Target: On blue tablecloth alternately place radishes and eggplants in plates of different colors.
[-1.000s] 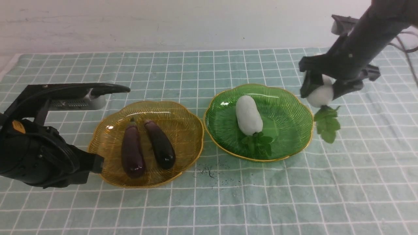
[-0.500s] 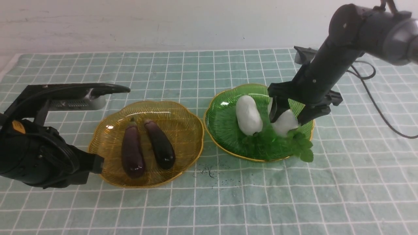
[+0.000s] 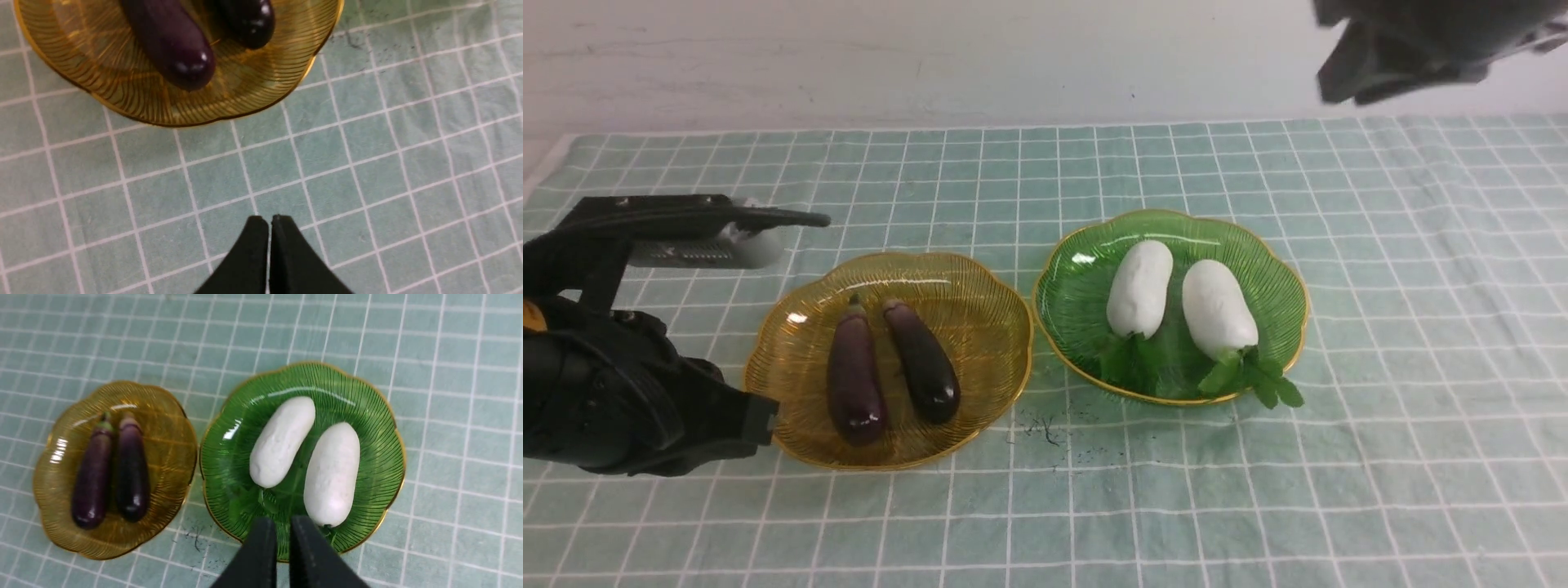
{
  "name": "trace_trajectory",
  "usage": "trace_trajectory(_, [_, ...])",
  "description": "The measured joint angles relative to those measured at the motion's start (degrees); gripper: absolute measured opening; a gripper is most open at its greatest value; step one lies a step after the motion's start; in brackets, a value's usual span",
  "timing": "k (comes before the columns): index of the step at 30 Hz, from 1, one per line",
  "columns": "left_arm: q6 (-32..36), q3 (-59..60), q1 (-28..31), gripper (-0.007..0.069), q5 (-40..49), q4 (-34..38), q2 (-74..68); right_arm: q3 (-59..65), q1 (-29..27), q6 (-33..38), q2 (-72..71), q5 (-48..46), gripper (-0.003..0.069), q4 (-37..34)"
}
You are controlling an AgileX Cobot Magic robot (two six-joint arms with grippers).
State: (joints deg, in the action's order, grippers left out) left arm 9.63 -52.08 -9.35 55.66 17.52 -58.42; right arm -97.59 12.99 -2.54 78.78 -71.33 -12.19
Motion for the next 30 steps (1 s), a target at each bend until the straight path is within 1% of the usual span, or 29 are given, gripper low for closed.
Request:
trace_trajectory(2, [1.8,0.0,0.0,-0.0008,0.0,1.0,3.4,7.1,0.0,0.0,-10.6,3.4,-0.0008,1.7])
trace_trajectory(5, [3.9,0.0,0.0,-0.0008,0.0,1.6,8.2,20.1,0.0,0.0,-26.3,16.4,-0.0013,4.3])
trace_trajectory(8, [4.8,0.0,0.0,-0.0008,-0.1,1.8,12.3,31.1,0.0,0.0,-35.7,28.0,-0.0013,5.0])
trace_trajectory(10, [4.9,0.0,0.0,-0.0008,-0.4,2.1,14.5,43.1,0.0,0.4,-46.5,40.5,-0.0014,5.6])
trace_trajectory(12, [5.0,0.0,0.0,-0.0008,-0.5,2.8,17.5,51.3,0.0,0.6,-53.9,47.6,-0.0014,6.1])
trace_trajectory(14, [5.0,0.0,0.0,-0.0008,-1.1,3.7,20.3,64.9,0.0,0.9,-66.6,55.7,-0.0014,6.2])
trace_trajectory(15, [5.0,0.0,0.0,-0.0008,-1.7,4.2,21.2,70.1,0.0,1.1,-71.8,57.8,-0.0014,6.2])
trace_trajectory(17, [5.0,0.0,0.0,-0.0008,-2.2,4.7,22.2,76.0,0.0,1.2,-77.5,60.5,-0.0014,6.2])
trace_trajectory(21, [5.0,0.8,0.0,-0.0008,-3.1,6.6,24.0,82.9,-0.1,1.2,-79.5,65.4,-0.0014,6.2])
trace_trajectory(24, [5.0,2.6,0.0,-0.0008,-4.3,7.3,26.1,84.4,-0.1,1.3,-79.5,66.7,-0.0014,6.2])
trace_trajectory(30, [5.0,10.6,0.0,-0.0008,-9.0,9.6,33.6,84.5,-0.1,1.4,-79.5,68.1,-0.0014,6.2])
